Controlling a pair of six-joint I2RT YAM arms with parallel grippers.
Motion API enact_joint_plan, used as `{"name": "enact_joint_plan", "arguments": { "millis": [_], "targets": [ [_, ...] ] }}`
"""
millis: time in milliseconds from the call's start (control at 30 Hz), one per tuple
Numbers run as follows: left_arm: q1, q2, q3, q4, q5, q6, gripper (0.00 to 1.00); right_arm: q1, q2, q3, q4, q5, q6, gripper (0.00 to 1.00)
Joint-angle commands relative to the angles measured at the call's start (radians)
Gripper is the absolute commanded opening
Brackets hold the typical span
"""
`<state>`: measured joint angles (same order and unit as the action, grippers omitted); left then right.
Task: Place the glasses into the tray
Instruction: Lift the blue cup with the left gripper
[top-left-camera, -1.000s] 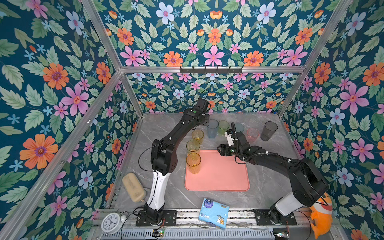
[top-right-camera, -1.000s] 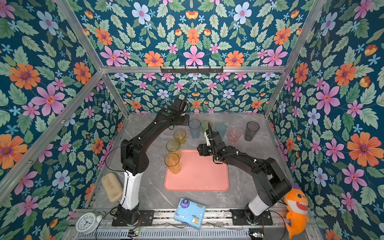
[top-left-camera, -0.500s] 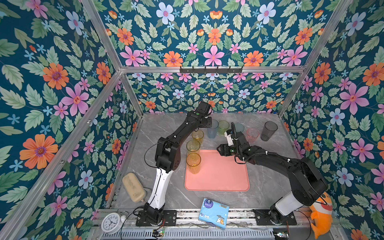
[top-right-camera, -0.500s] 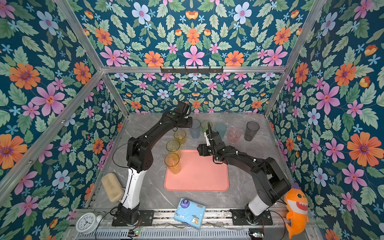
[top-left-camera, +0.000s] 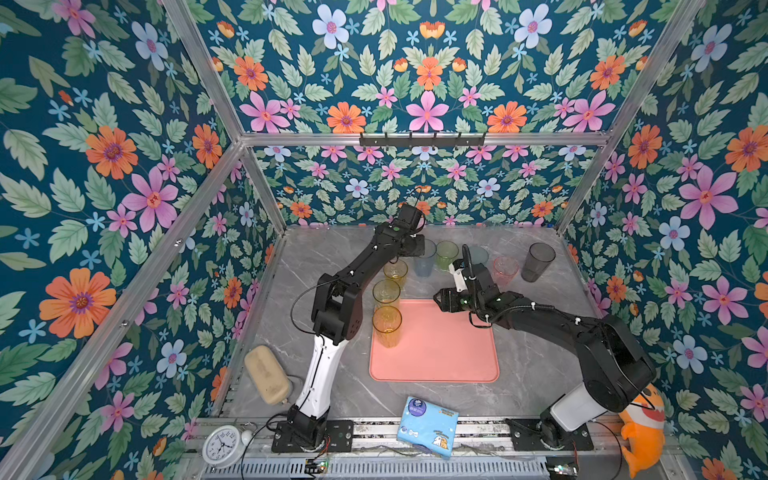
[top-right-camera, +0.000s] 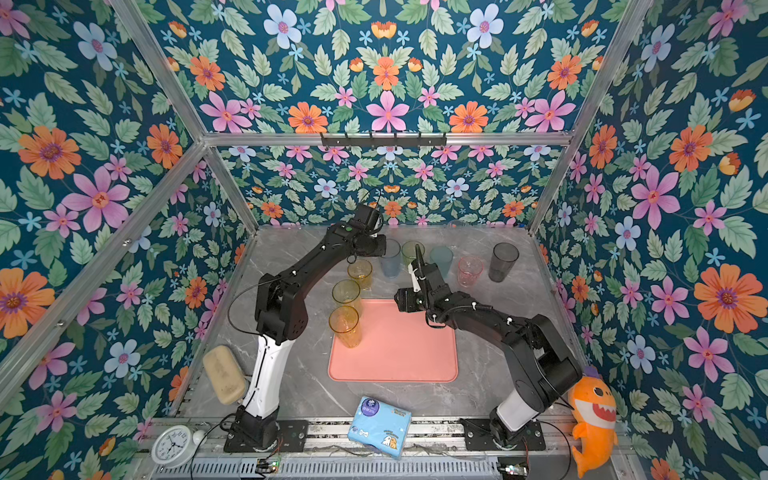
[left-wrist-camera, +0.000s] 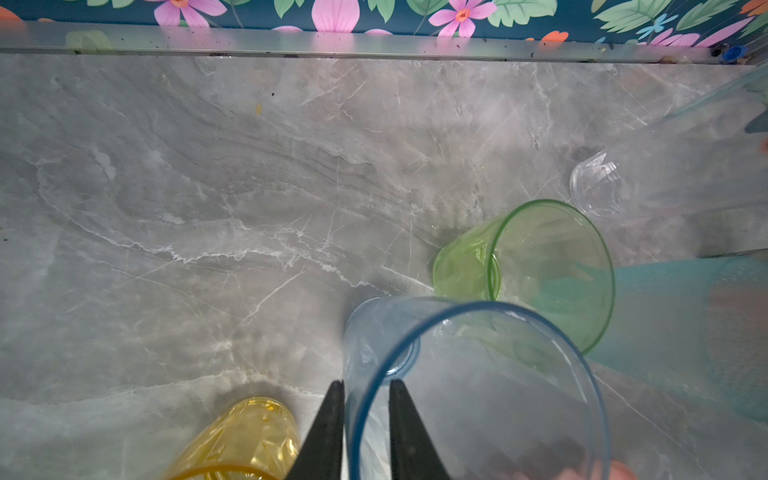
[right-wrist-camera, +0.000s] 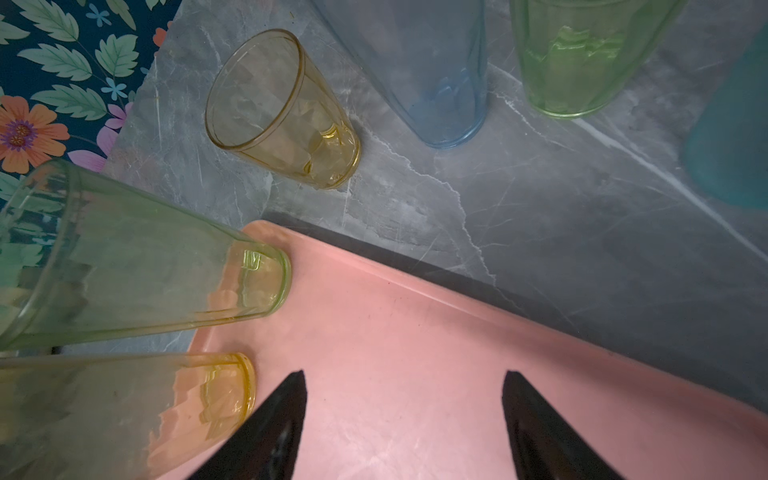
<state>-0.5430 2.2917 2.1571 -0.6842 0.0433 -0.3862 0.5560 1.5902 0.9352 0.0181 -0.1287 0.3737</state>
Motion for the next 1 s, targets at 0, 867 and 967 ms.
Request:
{"name": "enact_joint_plan", "arguments": {
  "millis": [0,867,967],
  "targets": [
    [0.002,-0.003,0.005,-0.004,-0.032,-0.004,0.19,0.001,-0.009,0.006,-0.006,-0.003,-0.004,0.76],
    [0.002,-0.071,0.065,-0.131,-0.06,0.049,0.03,0.001,-0.009,0.01,-0.015,-0.002,-0.002,0.75],
    [0.002,-0.092,0.075,-0.156,-0.07,0.051,0.03,0.001,-0.012,0.008,-0.013,-0.002,-0.001,0.76]
  ]
}}
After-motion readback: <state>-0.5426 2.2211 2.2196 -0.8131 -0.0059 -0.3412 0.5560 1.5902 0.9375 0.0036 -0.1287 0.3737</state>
